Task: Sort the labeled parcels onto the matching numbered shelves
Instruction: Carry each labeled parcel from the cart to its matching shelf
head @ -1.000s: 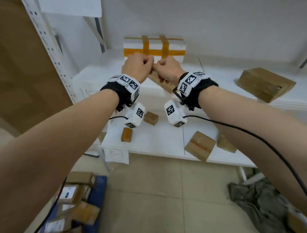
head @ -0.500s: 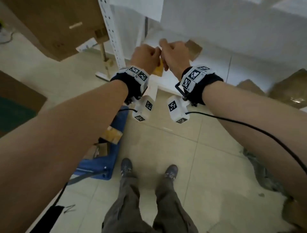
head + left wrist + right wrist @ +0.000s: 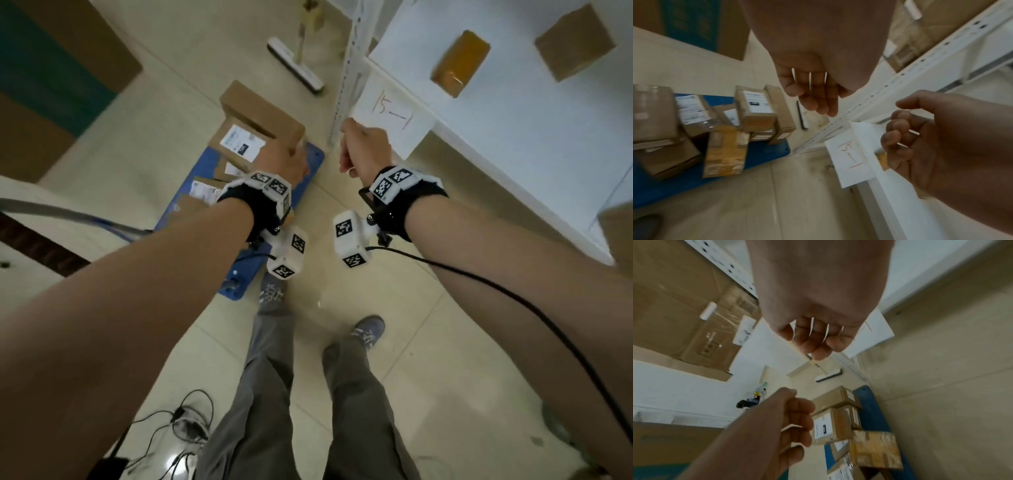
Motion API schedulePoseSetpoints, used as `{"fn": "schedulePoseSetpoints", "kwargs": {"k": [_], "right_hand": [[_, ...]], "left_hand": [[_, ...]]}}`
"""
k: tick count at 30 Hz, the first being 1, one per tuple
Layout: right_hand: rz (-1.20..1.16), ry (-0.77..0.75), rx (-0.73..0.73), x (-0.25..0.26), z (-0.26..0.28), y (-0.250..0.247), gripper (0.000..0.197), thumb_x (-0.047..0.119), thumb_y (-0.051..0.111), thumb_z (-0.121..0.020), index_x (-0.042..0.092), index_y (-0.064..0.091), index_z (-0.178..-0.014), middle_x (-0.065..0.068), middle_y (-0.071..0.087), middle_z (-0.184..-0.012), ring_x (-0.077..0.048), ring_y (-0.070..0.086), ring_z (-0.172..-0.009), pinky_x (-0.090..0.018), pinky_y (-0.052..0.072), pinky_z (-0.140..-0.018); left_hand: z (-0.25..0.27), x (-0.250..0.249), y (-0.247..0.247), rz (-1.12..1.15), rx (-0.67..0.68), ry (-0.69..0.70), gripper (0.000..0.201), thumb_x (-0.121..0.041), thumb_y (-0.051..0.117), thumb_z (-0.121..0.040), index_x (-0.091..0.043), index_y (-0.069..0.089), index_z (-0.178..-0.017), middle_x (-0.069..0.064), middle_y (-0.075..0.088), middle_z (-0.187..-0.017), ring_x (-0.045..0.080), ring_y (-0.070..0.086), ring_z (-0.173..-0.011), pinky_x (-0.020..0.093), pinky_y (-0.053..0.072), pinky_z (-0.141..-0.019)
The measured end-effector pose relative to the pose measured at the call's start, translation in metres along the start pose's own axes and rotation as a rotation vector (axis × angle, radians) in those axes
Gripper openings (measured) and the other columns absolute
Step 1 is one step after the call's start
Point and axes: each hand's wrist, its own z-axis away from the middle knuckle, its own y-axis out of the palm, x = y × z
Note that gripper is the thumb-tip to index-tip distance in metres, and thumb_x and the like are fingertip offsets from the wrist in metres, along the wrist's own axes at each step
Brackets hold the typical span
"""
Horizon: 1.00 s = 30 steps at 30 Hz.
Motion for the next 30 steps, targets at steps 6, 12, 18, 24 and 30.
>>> {"fn": "schedulePoseSetpoints", "kwargs": {"k": [6, 12, 18, 24, 30], "right_hand": [[0.005, 0.177, 0.141, -0.035, -0.019, 0.082, 0.047, 0.035, 0.055, -0.098, 0.013, 0.054, -0.056, -0.003, 0.057, -0.053, -0.014, 0.054, -0.041, -0.014, 0.038, -0.040], [0.076, 0.263, 0.282, -0.070, -0.039, 0.141, 0.028, 0.030, 0.054, -0.097, 0.016, 0.058, -0.073, -0.005, 0.064, -0.067, -0.021, 0.062, -0.065, -0.030, 0.049, -0.062], [0.084, 0.303, 0.331, -0.102, -0.058, 0.198, 0.021, 0.031, 0.055, -0.097, 0.016, 0.058, -0.084, -0.006, 0.067, -0.074, -0.022, 0.064, -0.070, -0.031, 0.052, -0.066], [0.080, 0.378, 0.441, -0.122, -0.069, 0.244, 0.016, 0.026, 0.054, -0.101, 0.016, 0.059, -0.089, -0.013, 0.068, -0.090, -0.025, 0.064, -0.075, -0.034, 0.054, -0.068], [0.068, 0.502, 0.519, -0.135, -0.079, 0.274, 0.012, 0.022, 0.054, -0.101, 0.016, 0.059, -0.093, -0.013, 0.062, -0.100, -0.021, 0.056, -0.067, -0.036, 0.049, -0.073]], "left_hand": [[-0.032, 0.092, 0.011, -0.026, -0.004, -0.149, 0.034, -0.021, 0.047, -0.095, -0.009, 0.053, -0.065, 0.010, 0.054, -0.064, 0.025, 0.050, -0.064, 0.033, 0.039, -0.062], [-0.060, 0.156, 0.005, 0.009, 0.068, -0.276, 0.042, -0.027, 0.055, -0.097, 0.010, 0.060, -0.115, 0.032, 0.063, -0.112, 0.044, 0.061, -0.105, 0.045, 0.047, -0.074], [-0.084, 0.231, -0.009, -0.172, 0.276, -0.388, 0.013, -0.019, 0.058, -0.095, -0.013, 0.047, -0.100, 0.012, 0.050, -0.081, 0.036, 0.059, -0.084, 0.039, 0.050, -0.069], [-0.098, 0.258, -0.037, -0.391, 0.277, -0.460, 0.038, -0.015, 0.047, -0.103, 0.000, 0.048, -0.138, 0.020, 0.052, -0.134, 0.033, 0.052, -0.122, 0.038, 0.041, -0.099], [-0.129, 0.312, -0.026, -0.354, 0.289, -0.490, 0.050, -0.025, 0.055, -0.100, -0.006, 0.044, -0.146, 0.018, 0.047, -0.146, 0.031, 0.049, -0.131, 0.038, 0.039, -0.107]]}}
